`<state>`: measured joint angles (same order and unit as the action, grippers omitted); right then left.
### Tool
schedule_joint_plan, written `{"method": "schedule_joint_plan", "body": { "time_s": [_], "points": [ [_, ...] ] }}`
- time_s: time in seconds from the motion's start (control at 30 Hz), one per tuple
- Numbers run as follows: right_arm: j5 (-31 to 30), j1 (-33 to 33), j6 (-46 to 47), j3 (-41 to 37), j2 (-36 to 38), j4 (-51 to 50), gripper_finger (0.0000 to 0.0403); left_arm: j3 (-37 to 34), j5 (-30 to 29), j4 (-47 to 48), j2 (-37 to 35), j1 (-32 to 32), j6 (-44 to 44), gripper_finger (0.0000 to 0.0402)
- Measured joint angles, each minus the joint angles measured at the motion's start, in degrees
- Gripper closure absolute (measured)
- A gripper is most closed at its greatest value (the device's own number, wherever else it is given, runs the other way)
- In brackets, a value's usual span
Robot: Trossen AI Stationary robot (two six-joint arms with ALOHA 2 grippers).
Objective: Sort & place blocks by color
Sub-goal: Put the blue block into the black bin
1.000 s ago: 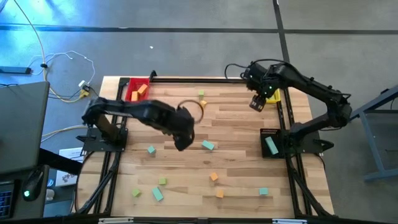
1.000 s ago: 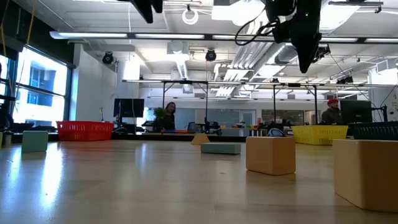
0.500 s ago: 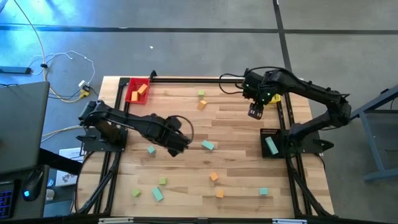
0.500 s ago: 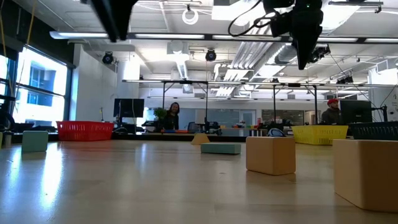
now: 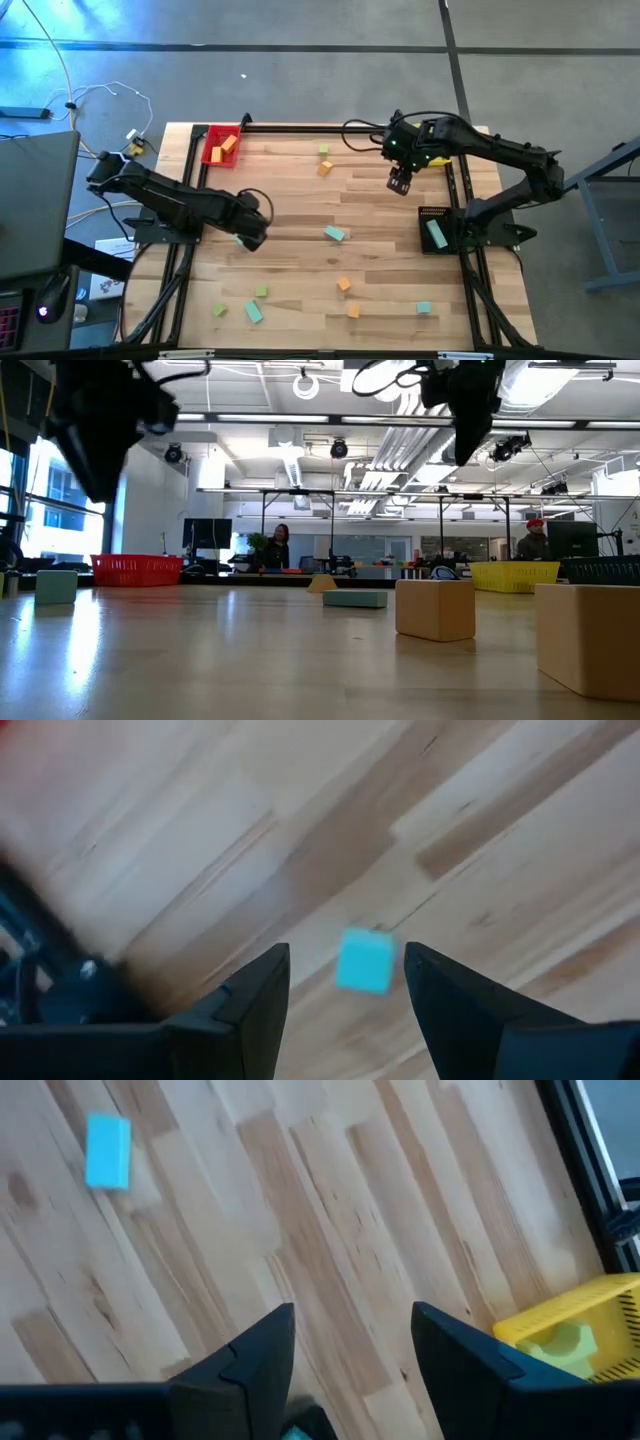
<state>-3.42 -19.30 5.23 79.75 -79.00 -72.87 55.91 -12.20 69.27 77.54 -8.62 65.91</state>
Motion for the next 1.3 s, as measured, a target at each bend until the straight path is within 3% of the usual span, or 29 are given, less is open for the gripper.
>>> {"method": "schedule_joint_plan", "body": {
  "time_s": [0.3,0.6,0.83,1.3],
  "points": [
    [0.0,-0.03,1.79,-0.01,-0.17,5.91,0.0215,-8.18,5.75,-4.9,-0.97,-1.76,0.53,0.0216],
    [-3.1,-0.03,1.82,-0.01,-0.17,5.85,0.0215,-8.32,7.1,-13.51,-0.93,-3.82,1.54,0.0216],
    [-7.87,-0.03,1.48,-0.01,-0.17,5.85,0.0215,-8.32,6.16,-13.42,1.58,-3.87,3.94,0.0216],
    [-7.64,-0.03,1.94,-0.01,-0.17,5.85,0.0215,-8.32,5.49,-13.3,10.07,-3.87,3.34,0.0216]
  ]
}}
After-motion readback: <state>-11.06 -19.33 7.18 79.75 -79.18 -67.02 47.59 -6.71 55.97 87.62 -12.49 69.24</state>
